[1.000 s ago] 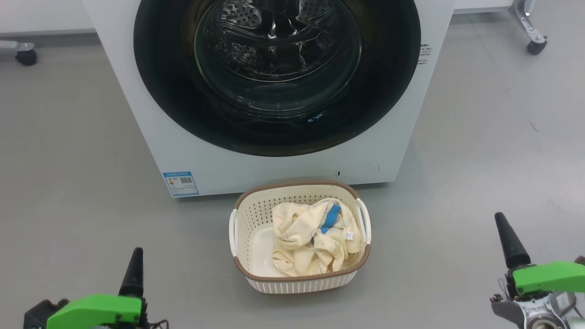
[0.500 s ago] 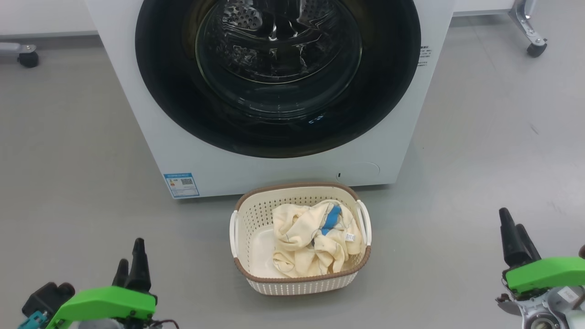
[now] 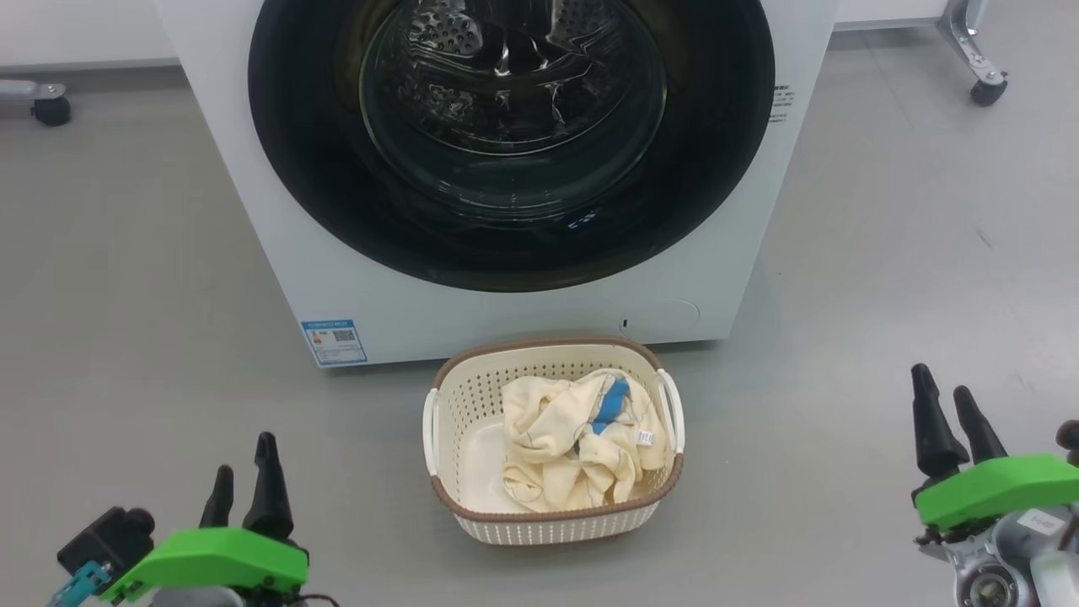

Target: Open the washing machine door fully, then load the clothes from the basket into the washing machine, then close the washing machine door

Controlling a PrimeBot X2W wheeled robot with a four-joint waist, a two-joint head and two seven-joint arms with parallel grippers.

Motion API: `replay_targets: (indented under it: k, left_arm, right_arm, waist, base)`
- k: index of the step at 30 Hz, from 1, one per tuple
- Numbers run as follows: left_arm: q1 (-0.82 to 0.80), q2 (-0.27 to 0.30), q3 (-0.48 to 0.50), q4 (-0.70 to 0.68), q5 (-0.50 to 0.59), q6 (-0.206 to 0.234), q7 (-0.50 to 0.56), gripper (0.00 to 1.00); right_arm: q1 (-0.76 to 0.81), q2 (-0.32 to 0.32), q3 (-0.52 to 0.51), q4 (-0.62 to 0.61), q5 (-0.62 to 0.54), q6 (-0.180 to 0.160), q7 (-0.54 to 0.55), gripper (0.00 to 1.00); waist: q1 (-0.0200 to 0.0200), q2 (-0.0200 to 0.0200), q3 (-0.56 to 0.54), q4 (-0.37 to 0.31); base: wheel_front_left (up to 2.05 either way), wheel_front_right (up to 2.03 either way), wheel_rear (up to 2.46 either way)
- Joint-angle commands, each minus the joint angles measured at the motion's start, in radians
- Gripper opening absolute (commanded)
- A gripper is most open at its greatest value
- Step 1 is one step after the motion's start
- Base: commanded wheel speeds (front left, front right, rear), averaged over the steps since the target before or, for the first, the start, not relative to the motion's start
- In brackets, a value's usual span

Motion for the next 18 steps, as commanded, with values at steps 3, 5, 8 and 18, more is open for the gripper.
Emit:
replay_targets:
  k: [3,5,8,18]
  left_arm:
    - [-0.058,0.018,0.012,-0.039,0.055,-0.001,-0.020,1.00]
    - [-0.060,0.018,0.008,-0.038,0.077,-0.002,-0.025,1.00]
    - [-0.063,0.017,0.001,-0.034,0.106,-0.004,-0.034,1.00]
    - [-0.077,0.024,-0.020,-0.018,0.210,0.003,-0.063,1.00]
  right_arm:
    - [-0.057,-0.028,0.028,-0.049,-0.065,-0.002,-0.018,1.00]
    - [-0.057,-0.029,0.035,-0.054,-0.089,-0.002,-0.021,1.00]
    - [-0.059,-0.029,0.047,-0.061,-0.123,-0.002,-0.024,1.00]
    - [-0.053,-0.024,0.080,-0.086,-0.244,-0.002,-0.034,1.00]
  waist:
    - [0.0000,0.0000,0.000,0.001]
    - [0.0000,0.0000,0.001,0.002]
    - [0.0000,0.0000,0.000,0.002]
    - [0.0000,0.0000,0.002,0.005]
  base:
    - [0.00,0.00,0.00]
    - [0.00,0.00,0.00]
    - [0.00,0.00,0.00]
    - [0.00,0.00,0.00]
